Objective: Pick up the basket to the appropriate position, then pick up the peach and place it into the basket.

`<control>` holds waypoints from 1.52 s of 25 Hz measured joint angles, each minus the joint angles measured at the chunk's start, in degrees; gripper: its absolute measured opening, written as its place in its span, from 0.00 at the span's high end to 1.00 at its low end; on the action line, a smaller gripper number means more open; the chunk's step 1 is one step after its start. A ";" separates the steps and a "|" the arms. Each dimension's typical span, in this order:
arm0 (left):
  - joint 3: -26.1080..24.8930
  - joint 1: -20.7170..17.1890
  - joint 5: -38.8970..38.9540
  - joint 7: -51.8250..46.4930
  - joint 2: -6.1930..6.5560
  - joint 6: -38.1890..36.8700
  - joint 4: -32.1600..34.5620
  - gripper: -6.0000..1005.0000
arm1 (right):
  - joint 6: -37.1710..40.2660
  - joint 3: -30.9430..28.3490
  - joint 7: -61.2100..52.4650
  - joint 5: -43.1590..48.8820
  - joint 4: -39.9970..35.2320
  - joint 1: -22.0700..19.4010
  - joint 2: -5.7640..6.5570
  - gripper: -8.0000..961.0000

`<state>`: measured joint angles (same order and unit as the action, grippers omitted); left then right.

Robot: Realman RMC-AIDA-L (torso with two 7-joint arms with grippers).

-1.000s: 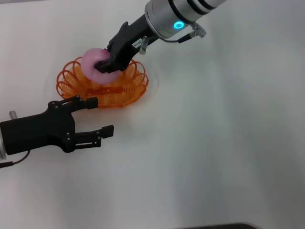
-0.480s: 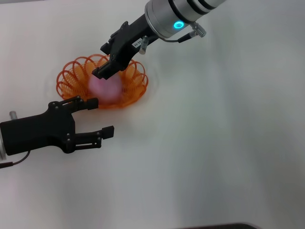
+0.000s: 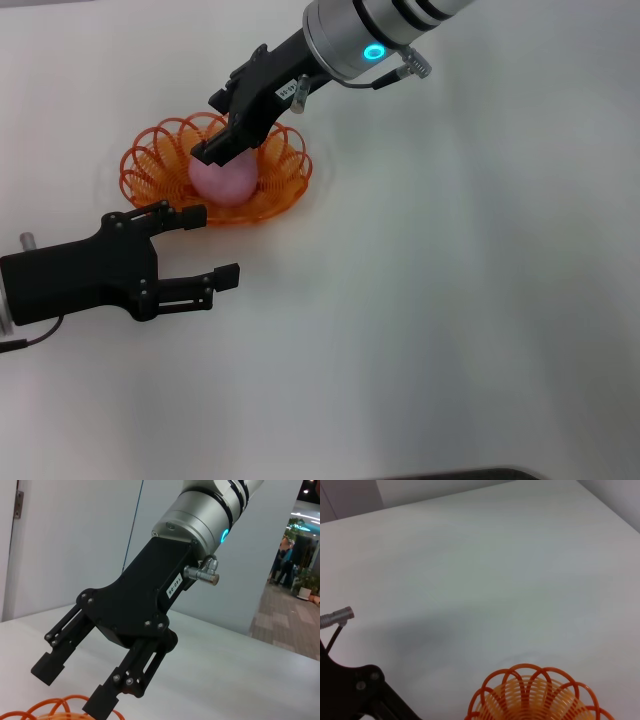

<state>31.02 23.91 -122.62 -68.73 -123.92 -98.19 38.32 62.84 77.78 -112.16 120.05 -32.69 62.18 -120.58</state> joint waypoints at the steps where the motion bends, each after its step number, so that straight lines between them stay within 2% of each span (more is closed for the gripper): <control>1: 0.00 0.00 0.01 0.00 0.00 -0.02 0.00 0.12 | 0.00 0.00 0.00 0.00 -0.02 0.00 0.00 0.23; 11: -0.15 0.00 0.02 0.00 0.00 -0.08 0.00 0.12 | 2.00 0.11 0.37 -0.05 -2.66 -1.95 0.28 0.24; 18: -0.37 -0.07 0.02 -0.02 0.00 -0.07 0.01 0.12 | 8.56 -0.96 -0.76 -0.09 -13.06 -8.87 0.88 0.24; 23: -0.46 -0.09 0.01 -0.42 0.00 -0.18 0.23 0.12 | 14.51 -3.28 -2.17 1.06 -22.31 -15.54 1.65 0.24; 32: -0.43 -0.04 0.01 -0.65 0.05 -0.49 0.35 0.12 | 28.73 -14.22 -3.55 7.03 -36.51 -24.92 2.03 0.24; 38: -0.50 0.00 0.01 -0.69 0.09 -0.52 0.31 0.12 | 30.25 -15.76 -3.44 7.93 -37.74 -26.63 1.94 0.24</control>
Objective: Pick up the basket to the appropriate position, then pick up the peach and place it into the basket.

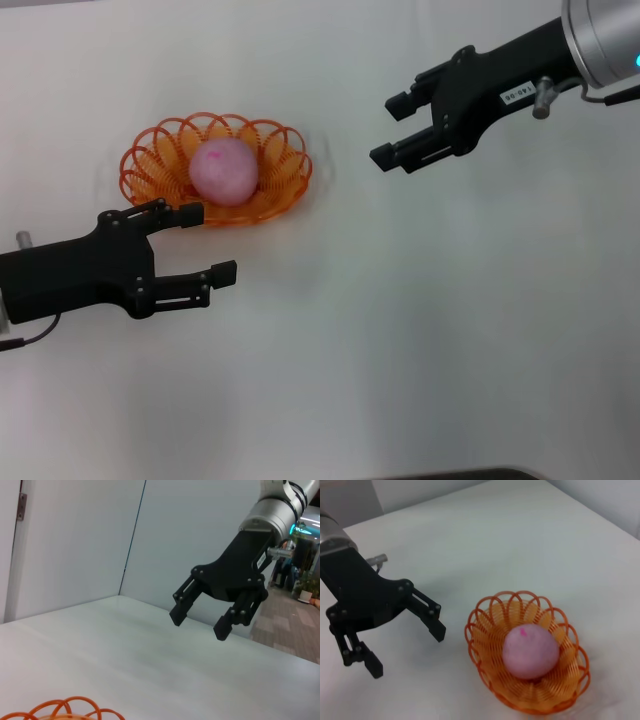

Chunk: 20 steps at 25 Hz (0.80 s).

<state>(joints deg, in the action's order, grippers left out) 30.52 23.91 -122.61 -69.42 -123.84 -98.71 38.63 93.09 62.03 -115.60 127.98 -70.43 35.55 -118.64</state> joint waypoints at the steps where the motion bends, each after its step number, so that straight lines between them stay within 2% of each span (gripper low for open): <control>1: 0.00 0.03 0.00 0.00 0.00 0.00 -0.01 0.12 | 0.07 -0.02 0.06 0.19 0.10 -0.08 -0.13 0.24; 10: -0.22 0.02 0.03 -0.03 0.00 -0.17 -0.03 0.12 | -0.03 -0.36 2.44 -0.23 0.22 -2.27 -0.82 0.24; 16: -0.52 -0.32 1.05 -0.61 0.07 -0.42 0.20 0.12 | -0.20 -3.10 9.19 -7.12 1.08 -7.02 -0.89 0.24; 20: -1.07 -0.36 1.17 -0.70 0.12 -0.59 0.28 0.12 | -0.25 -6.51 15.76 -12.63 5.26 -9.89 -0.89 0.24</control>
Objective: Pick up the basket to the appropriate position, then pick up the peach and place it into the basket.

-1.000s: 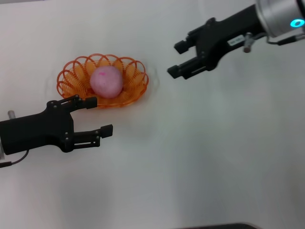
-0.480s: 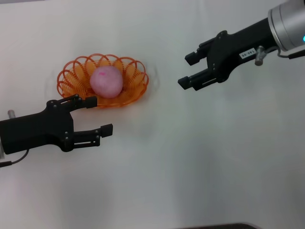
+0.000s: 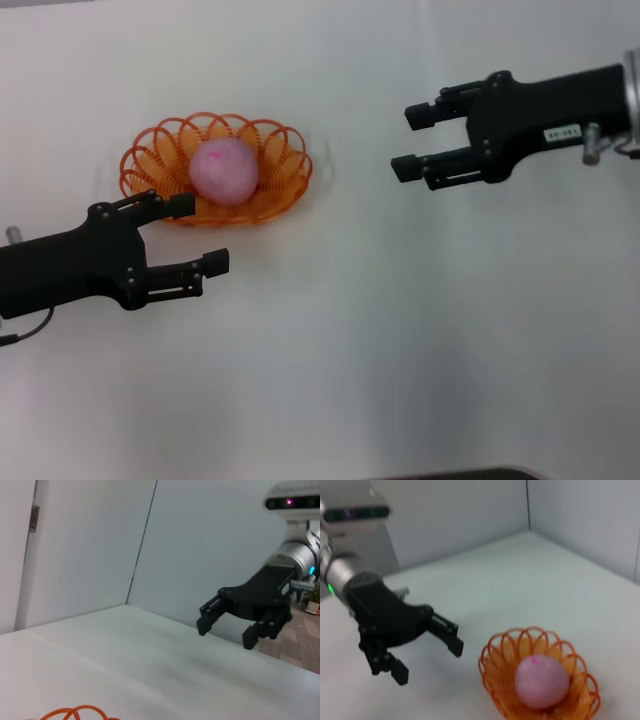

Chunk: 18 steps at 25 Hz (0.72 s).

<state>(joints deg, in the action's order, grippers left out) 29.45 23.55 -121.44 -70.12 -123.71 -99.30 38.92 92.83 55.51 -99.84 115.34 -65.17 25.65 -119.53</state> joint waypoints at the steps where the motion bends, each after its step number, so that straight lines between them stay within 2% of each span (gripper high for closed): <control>1: -0.19 0.00 0.04 -0.02 0.01 -0.03 0.01 0.12 | -0.06 -1.01 2.32 -1.13 1.74 -0.55 0.01 0.24; 11: -1.90 0.05 0.37 -0.01 0.11 -0.03 0.02 0.12 | 0.22 -14.67 26.93 -2.82 24.09 -2.35 0.11 0.25; 18: -2.22 -0.11 0.37 0.01 0.14 -0.02 0.02 0.12 | 0.44 -18.36 35.69 -2.92 30.26 -4.35 0.02 0.25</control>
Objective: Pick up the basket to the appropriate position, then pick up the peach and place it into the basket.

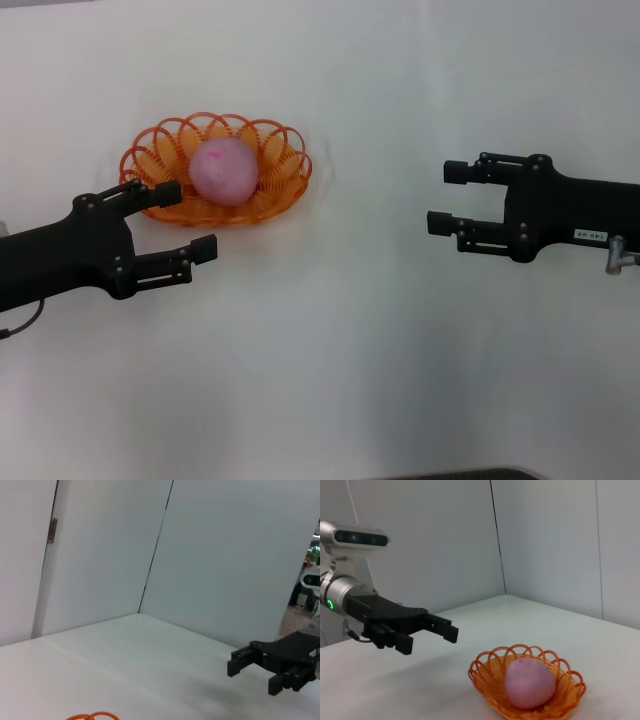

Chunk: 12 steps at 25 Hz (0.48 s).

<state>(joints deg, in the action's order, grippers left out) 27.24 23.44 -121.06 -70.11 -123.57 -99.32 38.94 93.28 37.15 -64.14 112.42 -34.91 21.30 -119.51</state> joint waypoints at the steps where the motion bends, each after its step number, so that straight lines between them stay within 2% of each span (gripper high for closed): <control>1: 0.00 0.00 0.00 0.00 0.00 0.01 0.00 0.12 | 0.00 -0.06 0.11 -0.01 0.21 -0.03 0.00 0.25; 12: 0.01 -0.01 -0.03 -0.02 0.00 0.01 0.08 0.12 | 0.02 -0.46 0.27 -0.01 0.58 0.04 -0.02 0.25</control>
<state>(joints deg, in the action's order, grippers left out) 27.25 23.44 -121.09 -70.14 -123.57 -99.31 39.01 93.29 36.69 -63.88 112.41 -34.33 21.34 -119.53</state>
